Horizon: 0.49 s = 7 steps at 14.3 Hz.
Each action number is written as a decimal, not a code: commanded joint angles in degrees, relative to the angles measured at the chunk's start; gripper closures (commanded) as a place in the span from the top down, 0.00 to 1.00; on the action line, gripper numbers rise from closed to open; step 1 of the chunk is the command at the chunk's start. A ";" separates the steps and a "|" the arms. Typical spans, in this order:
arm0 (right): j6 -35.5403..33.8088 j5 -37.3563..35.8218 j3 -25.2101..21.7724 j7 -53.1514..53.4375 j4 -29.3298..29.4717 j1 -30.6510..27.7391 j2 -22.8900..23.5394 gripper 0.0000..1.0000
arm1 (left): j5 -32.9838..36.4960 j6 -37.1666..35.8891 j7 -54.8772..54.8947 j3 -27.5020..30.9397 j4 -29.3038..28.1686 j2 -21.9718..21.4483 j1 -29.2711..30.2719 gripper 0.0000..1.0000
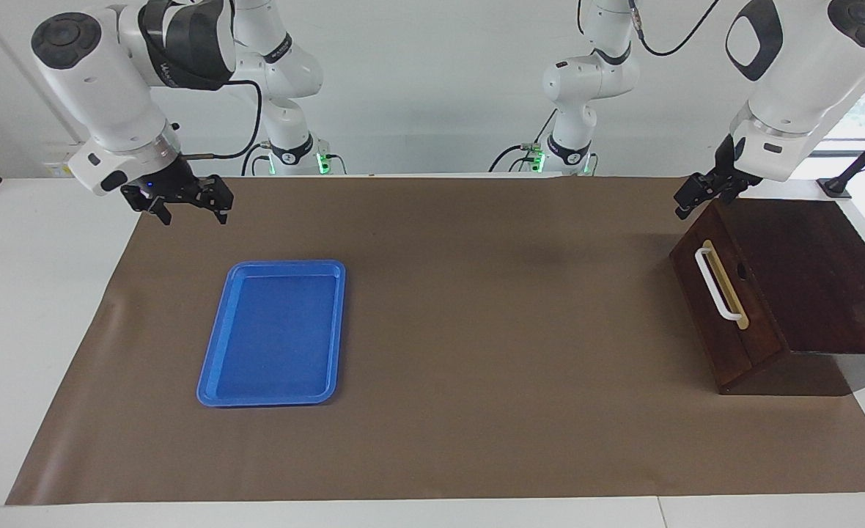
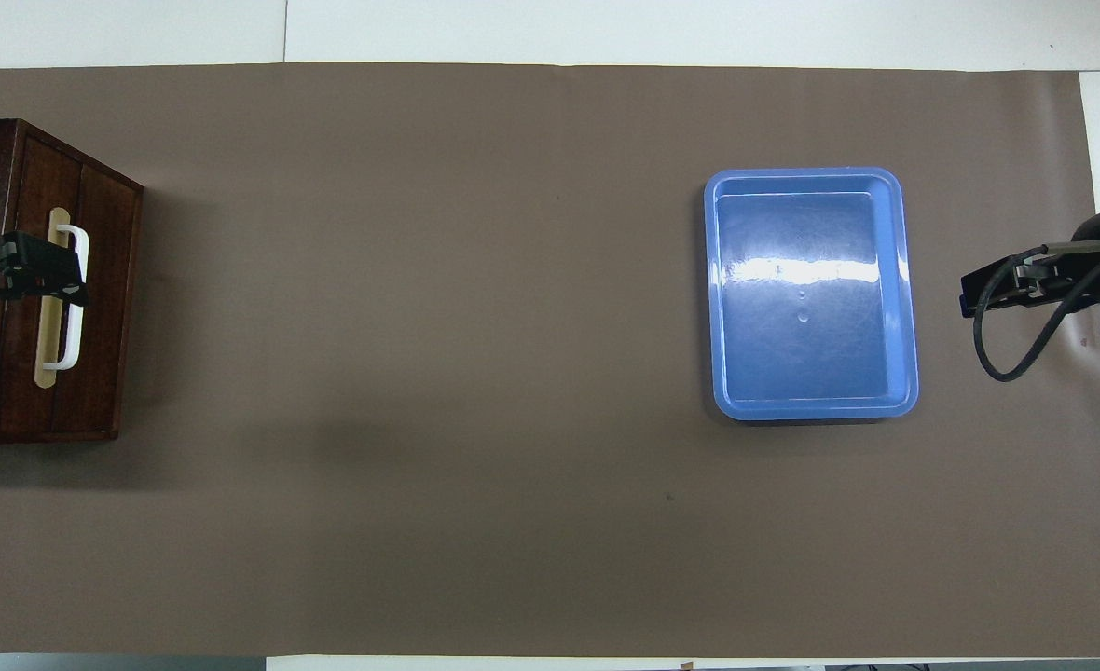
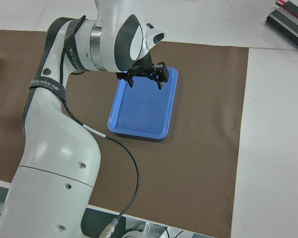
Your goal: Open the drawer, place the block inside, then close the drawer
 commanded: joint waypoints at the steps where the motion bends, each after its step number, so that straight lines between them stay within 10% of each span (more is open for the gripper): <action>1: 0.29 0.02 0.19 1.14 -1.52 -0.16 -1.47 1.00 | -0.99 -3.56 6.10 0.48 2.17 1.17 -0.79 1.00; 7: 0.38 0.02 0.19 1.22 -1.52 -0.16 -1.47 1.00 | -1.08 -5.49 6.63 2.05 1.91 1.17 -5.26 1.00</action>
